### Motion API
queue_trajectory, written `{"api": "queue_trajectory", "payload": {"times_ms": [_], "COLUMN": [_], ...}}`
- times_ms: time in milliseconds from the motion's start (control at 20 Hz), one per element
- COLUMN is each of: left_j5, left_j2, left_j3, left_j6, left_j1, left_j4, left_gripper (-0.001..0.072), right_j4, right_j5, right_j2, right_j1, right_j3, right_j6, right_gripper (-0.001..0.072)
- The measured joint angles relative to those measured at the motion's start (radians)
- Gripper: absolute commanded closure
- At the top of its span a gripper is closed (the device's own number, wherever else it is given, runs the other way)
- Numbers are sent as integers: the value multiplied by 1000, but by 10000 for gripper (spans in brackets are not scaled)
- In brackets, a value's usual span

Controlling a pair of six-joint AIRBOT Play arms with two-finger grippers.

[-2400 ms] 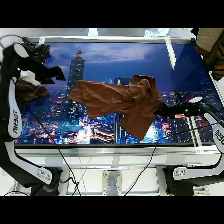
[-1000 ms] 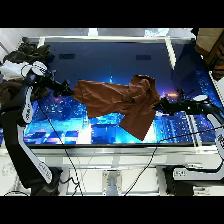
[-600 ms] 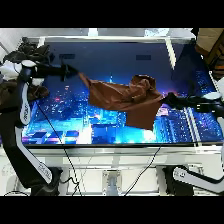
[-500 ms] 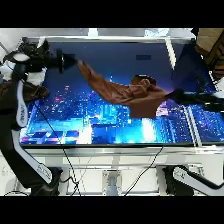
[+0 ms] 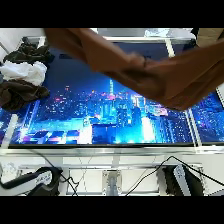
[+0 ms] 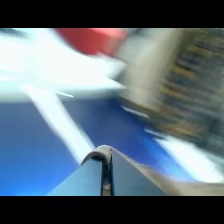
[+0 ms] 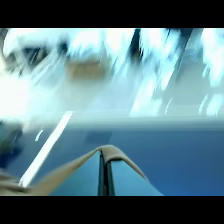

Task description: Fold the shirts.

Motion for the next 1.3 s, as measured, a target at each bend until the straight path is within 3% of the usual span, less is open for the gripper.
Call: {"api": "queue_trajectory", "payload": {"times_ms": [150,250,400,550,700,850,950,1100,1200,1300], "left_j5": [-124,-265,-354,-282,-189,-325,-364,-239,-131,-106], "left_j2": [58,61,80,132,153,125,125,159,171,176], "left_j3": [6,8,10,11,12,5,-2,-4,-6,-7], "left_j6": [-131,-148,-132,-91,-156,-192,-171,-112,-109,-109], "left_j1": [-3,-4,-5,-6,-6,-5,-5,-6,-5,-5], "left_j4": [388,462,377,277,452,612,571,433,432,439], "left_gripper": [695,695,696,696,696,695,695,696,696,696], "right_j4": [13,0,-62,-111,-206,-297,-311,-317,-328,-336], "right_j5": [62,119,173,179,162,209,227,197,180,180], "right_j2": [-108,-165,-191,-177,-172,-183,-177,-146,-137,-134], "right_j1": [11,65,160,216,237,246,248,249,250,250], "right_j3": [138,179,209,243,274,285,290,313,329,336], "right_j6": [70,109,139,144,159,189,195,180,171,166], "right_gripper": [691,691,691,692,692,692,692,692,692,692]}}
